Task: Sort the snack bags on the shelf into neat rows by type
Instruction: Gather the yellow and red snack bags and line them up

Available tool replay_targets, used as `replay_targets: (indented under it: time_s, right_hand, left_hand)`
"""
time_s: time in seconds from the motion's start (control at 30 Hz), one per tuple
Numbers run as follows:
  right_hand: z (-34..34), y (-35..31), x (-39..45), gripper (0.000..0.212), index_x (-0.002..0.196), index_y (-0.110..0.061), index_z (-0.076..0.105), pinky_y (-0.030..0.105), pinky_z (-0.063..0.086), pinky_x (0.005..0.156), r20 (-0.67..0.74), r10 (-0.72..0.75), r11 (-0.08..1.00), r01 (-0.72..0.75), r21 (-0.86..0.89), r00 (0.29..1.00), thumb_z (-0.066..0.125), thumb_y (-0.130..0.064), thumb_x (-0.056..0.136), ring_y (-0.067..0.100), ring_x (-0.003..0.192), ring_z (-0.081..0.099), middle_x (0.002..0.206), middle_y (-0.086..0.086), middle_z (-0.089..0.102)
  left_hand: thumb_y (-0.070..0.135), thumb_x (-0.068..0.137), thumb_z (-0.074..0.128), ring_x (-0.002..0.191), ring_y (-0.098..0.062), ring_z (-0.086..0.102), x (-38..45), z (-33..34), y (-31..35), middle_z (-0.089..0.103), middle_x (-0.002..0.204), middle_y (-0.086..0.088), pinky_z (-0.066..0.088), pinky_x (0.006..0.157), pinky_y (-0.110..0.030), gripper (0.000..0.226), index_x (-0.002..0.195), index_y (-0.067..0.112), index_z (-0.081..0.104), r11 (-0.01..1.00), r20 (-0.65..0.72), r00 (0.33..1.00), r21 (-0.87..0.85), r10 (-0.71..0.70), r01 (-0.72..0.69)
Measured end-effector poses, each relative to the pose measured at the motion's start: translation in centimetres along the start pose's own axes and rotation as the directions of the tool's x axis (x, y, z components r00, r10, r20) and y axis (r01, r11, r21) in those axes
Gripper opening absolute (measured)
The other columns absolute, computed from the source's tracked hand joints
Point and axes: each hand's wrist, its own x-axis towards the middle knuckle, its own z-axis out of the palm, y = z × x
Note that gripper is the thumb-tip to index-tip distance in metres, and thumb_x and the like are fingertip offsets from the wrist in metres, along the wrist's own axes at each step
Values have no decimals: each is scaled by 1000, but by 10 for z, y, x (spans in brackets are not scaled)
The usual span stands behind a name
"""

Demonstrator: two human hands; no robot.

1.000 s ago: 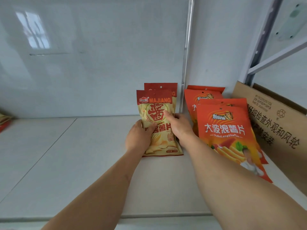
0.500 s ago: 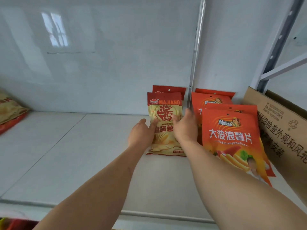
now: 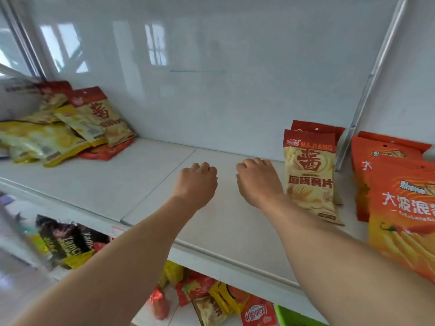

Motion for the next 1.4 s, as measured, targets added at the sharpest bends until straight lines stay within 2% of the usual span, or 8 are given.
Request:
replay_targets:
  time_s: [0.37,0.6,0.7,0.87,1.0,1.17,1.33,1.4]
  right_hand:
    - [13,-183,84,23,112,-17,60,35,37,90,64,-61,996,57,67,996,43,-15,98,25,108,54,114,2,62]
    - [18,-273,147,25,113,-17,61,36,37,88,82,-68,994,60,94,994,41,-14,98,26,108,54,116,4,62]
    - [21,-297,178,25,112,-17,60,37,38,87,78,-77,993,69,97,994,40,-15,98,27,109,54,116,4,62]
    - [41,-330,229,25,116,-17,59,38,40,87,72,-75,990,66,129,995,41,-16,98,27,110,54,119,4,62]
    - [62,-346,273,26,119,-16,59,40,42,88,49,-36,978,25,208,998,43,-20,99,29,111,55,121,6,63]
    - [87,-351,338,30,125,-12,54,41,43,84,61,29,960,-45,276,998,40,-25,101,33,110,55,122,11,60]
    - [111,-356,391,47,139,-13,47,43,43,94,137,184,831,-228,507,973,40,-41,102,35,121,49,137,13,51]
    - [118,-360,407,55,140,-13,46,45,44,99,180,211,773,-277,570,961,42,-50,99,35,125,47,141,13,49]
  left_hand:
    - [31,106,33,106,-24,59,-42,35,-191,59,117,-2,37,70,-32,31,119,16,57,998,-24,998,10,-54,55]
    - [31,106,34,109,-26,59,-53,68,-300,60,120,-3,45,75,-34,32,121,17,59,993,-32,992,-7,-119,119]
    - [30,105,36,109,-26,59,-49,82,-332,61,119,-3,46,74,-35,31,119,17,60,987,-26,987,-24,-158,157]
    - [33,104,37,105,-22,61,-29,107,-376,61,113,2,39,63,-32,29,115,20,60,965,-36,967,-78,-252,249]
    - [35,104,36,102,-21,62,3,131,-406,62,108,3,38,62,-32,29,109,22,62,950,-69,951,-117,-300,291]
    - [38,104,35,102,-23,62,53,149,-435,62,109,2,44,64,-33,33,115,21,62,928,-79,940,-206,-331,309]
    - [39,103,37,101,-21,63,88,163,-464,63,111,4,41,64,-31,36,115,21,65,917,-115,928,-237,-355,322]
    - [40,103,37,104,-21,62,98,167,-475,63,113,4,46,67,-33,36,116,21,65,913,-109,930,-261,-351,314]
